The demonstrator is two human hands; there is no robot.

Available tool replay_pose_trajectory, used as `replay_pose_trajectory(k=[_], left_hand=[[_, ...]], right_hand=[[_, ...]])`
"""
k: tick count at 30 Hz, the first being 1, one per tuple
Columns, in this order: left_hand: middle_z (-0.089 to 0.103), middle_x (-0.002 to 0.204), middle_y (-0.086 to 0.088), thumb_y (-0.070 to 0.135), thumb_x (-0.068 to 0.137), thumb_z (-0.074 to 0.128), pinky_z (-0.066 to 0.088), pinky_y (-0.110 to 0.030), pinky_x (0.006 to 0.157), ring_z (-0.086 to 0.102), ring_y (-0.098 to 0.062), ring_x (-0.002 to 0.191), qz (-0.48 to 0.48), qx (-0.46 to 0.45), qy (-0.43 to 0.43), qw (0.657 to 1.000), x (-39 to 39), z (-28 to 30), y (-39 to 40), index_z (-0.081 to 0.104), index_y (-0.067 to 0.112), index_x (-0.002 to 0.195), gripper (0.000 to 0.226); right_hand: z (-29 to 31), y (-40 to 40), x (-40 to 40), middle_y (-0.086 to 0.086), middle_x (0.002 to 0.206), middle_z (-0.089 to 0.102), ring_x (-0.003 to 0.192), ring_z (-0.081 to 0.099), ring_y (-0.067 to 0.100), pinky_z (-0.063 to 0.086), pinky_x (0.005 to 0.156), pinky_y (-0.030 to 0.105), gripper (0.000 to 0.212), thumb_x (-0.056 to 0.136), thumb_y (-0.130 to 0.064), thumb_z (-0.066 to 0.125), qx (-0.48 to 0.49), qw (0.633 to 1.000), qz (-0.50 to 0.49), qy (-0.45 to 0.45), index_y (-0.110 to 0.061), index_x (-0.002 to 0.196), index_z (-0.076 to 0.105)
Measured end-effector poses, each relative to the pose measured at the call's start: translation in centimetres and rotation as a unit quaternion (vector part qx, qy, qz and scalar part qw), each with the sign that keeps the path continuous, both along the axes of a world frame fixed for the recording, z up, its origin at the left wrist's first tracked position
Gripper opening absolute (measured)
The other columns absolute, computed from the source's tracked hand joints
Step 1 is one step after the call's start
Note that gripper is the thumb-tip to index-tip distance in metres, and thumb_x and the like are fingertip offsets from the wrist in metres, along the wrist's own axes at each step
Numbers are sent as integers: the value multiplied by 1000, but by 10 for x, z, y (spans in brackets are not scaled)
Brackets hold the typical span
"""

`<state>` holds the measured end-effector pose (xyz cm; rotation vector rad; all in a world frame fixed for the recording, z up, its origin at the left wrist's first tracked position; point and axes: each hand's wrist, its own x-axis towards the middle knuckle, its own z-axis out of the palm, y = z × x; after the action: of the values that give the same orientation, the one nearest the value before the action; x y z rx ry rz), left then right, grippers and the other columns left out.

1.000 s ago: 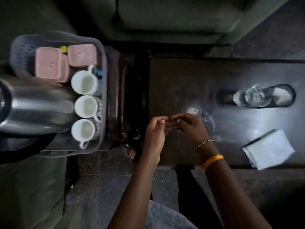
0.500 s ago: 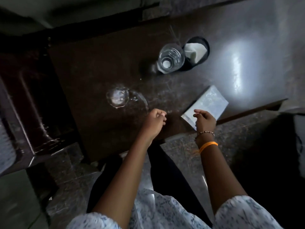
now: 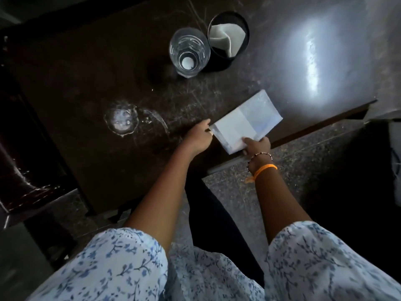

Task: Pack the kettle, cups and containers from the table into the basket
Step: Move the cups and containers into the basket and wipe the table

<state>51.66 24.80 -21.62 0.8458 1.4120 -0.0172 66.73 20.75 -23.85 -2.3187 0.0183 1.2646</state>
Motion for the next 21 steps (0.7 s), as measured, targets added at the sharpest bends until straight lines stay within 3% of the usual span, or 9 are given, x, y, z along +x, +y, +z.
replay_pose_trajectory(k=[2, 5, 8, 11, 15, 18, 21], left_hand=[[40, 147, -11, 11, 93, 49, 31, -29, 109, 41, -22, 132, 53, 1, 3, 999, -12, -3, -5, 30, 10, 143, 54], [47, 138, -9, 17, 87, 61, 37, -28, 100, 48, -18, 120, 201, 20, 40, 979, -38, 1, -17, 35, 13, 139, 58], [53, 131, -7, 20, 84, 65, 37, -35, 100, 53, -22, 119, 380, -46, -22, 924, -65, 8, -34, 30, 17, 139, 66], [63, 114, -6, 12, 84, 64, 43, -39, 99, 60, -24, 109, 459, -76, -104, 879, -94, 20, -57, 39, 12, 134, 56], [63, 107, -8, -7, 82, 59, 56, -31, 75, 64, -14, 87, 511, -10, -96, 854, -133, 36, -88, 48, 6, 123, 44], [62, 108, -7, -7, 86, 53, 55, -27, 70, 61, -17, 91, 538, 22, -63, 841, -177, 47, -106, 49, 7, 123, 40], [62, 94, 1, -4, 89, 49, 54, -17, 59, 59, -9, 80, 554, 46, -54, 830, -232, 62, -121, 47, 11, 124, 38]], right_hand=[[2, 1, -13, 11, 82, 64, 68, 53, 18, 43, 53, 26, 16, 84, 8, 57, 23, 998, -7, 66, 0, 98, 58], [11, -2, -40, -3, 63, 67, 62, 58, 13, 48, 57, 25, 23, 86, 10, 53, 65, 983, -28, 169, -11, 80, 58], [25, -5, -70, 7, 90, 69, 74, 63, 16, 52, 73, 29, 25, 88, 9, 49, 104, 961, -25, 253, -2, 108, 58], [40, -9, -111, 19, 116, 59, 88, 60, 25, 47, 93, 40, 37, 88, 8, 49, 104, 948, -7, 300, 6, 125, 49], [56, -11, -164, 16, 92, 64, 76, 61, 22, 51, 77, 33, 16, 84, 5, 58, 71, 948, 140, 275, 1, 100, 61], [62, -6, -203, 26, 114, 62, 91, 60, 30, 54, 80, 39, 39, 82, 2, 64, 70, 957, 222, 176, 13, 117, 51], [70, 5, -243, 15, 124, 55, 94, 60, 24, 55, 59, 31, 61, 85, -10, 65, 65, 957, 207, 193, -6, 136, 32]])
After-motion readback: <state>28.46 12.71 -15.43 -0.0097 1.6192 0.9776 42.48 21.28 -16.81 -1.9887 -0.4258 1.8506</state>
